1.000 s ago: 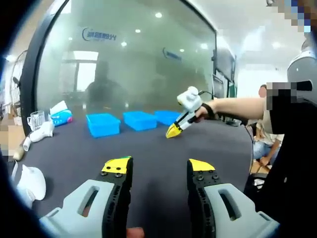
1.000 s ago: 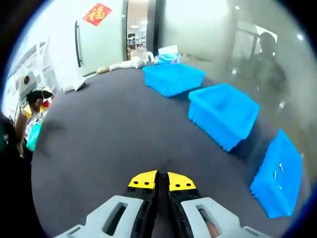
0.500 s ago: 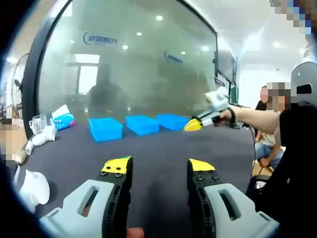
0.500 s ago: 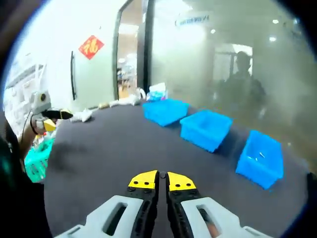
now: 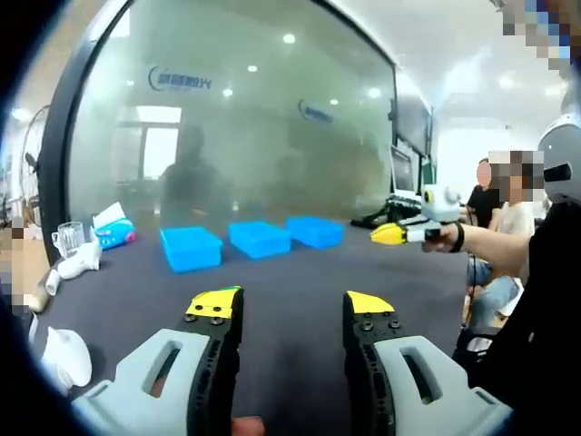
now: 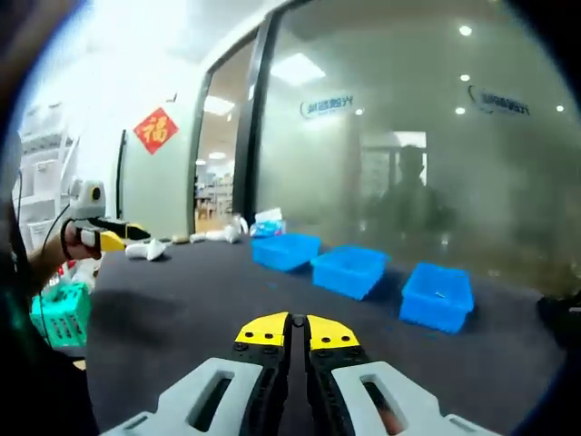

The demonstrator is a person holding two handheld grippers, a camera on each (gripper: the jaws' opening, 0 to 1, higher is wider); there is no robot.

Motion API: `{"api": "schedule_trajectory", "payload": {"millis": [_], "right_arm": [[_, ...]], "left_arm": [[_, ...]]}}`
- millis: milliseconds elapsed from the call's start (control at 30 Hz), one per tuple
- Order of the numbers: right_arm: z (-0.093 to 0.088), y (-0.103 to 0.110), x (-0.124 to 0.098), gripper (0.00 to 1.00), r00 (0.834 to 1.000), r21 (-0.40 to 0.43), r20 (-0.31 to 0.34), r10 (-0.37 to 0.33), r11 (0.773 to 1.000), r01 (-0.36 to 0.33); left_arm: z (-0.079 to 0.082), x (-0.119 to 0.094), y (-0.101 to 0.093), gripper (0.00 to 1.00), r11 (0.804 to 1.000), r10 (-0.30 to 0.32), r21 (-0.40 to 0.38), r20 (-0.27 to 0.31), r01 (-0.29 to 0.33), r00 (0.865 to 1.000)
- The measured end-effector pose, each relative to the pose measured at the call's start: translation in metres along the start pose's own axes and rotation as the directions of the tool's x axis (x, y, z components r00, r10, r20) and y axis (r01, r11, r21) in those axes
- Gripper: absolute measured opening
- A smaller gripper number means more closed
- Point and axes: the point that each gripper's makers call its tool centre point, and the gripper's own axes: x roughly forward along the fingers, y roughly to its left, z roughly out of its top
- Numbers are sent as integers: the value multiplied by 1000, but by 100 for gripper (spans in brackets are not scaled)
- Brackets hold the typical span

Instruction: Sort the screws, nuts, and washers into the corresponding bins

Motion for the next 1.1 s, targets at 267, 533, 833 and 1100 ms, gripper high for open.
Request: {"api": "schedule_trajectory", "payload": {"millis": [267, 533, 833, 1100], "right_arm": [[37, -28, 23, 3, 998, 4, 58, -35, 999, 34], [66, -51, 79, 3, 999, 16, 54, -11, 1000, 10], [71, -69, 163, 3, 998, -13, -61, 8, 1000, -9], [41, -80, 221, 3, 967, -76, -254, -8, 997, -12]], "left_arm": [[1, -1, -4, 43, 1000, 0, 2, 3, 0, 1000], [-2, -9, 1, 43, 1000, 21, -6, 3, -21, 1000], [-9, -17, 11, 43, 999, 46, -14, 0, -46, 999], [-10, -20, 20, 43, 997, 67, -31, 12, -66, 998]]}}
